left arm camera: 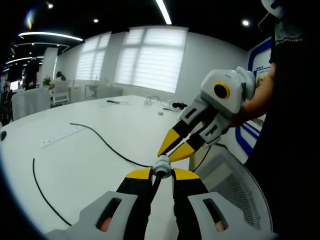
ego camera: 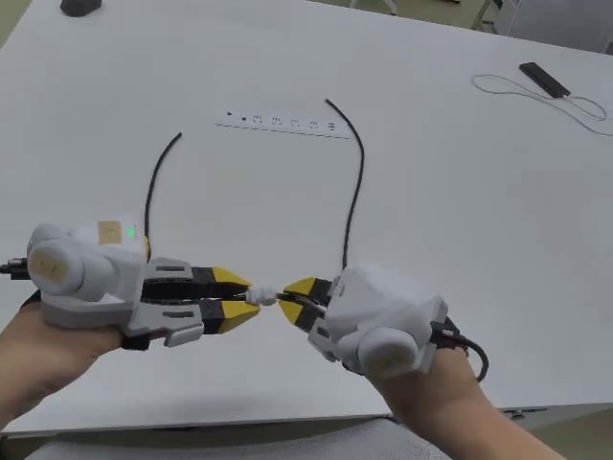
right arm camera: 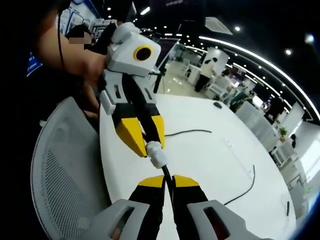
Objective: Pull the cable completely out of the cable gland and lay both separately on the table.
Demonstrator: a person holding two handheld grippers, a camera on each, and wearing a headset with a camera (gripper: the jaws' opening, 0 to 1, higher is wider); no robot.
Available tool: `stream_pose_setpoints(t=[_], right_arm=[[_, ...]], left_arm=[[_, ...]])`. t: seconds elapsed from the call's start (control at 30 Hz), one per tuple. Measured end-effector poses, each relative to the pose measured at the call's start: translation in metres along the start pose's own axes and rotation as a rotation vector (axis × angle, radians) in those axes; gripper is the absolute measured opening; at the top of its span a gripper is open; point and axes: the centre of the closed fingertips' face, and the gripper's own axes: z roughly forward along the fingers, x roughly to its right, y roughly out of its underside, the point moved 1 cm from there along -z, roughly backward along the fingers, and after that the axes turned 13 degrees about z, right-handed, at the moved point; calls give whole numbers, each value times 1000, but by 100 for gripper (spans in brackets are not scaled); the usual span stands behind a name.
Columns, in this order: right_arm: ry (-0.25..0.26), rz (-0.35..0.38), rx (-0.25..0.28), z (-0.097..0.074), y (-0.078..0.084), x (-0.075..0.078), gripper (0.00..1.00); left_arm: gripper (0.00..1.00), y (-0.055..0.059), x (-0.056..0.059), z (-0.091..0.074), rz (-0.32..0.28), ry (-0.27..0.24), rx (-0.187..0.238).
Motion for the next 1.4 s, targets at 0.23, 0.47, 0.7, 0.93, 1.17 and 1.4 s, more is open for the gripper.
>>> stream_pose_setpoints(t=[0.23, 0.47, 0.7, 0.93, 1.17, 1.4], right_arm=[[16, 49, 23, 0, -3, 3, 0], [69, 162, 33, -6, 4, 26, 0], [115, 381, 50, -15, 25, 49, 0], [176, 602, 9, -18, 60, 62, 0], [201, 788, -48, -12, 91, 64, 0], [200, 757, -50, -11, 88, 62, 0]], left_arm=[[15, -5, -4, -1, -25, -11, -7], [15, -13, -11, -4, -11, -43, 13], [15, -20, -12, -6, -33, -55, 35], [15, -19, -10, -5, -25, -61, 32], [15, -15, -5, -4, -47, -63, 35], [15, -11, -4, -5, -55, -57, 34]])
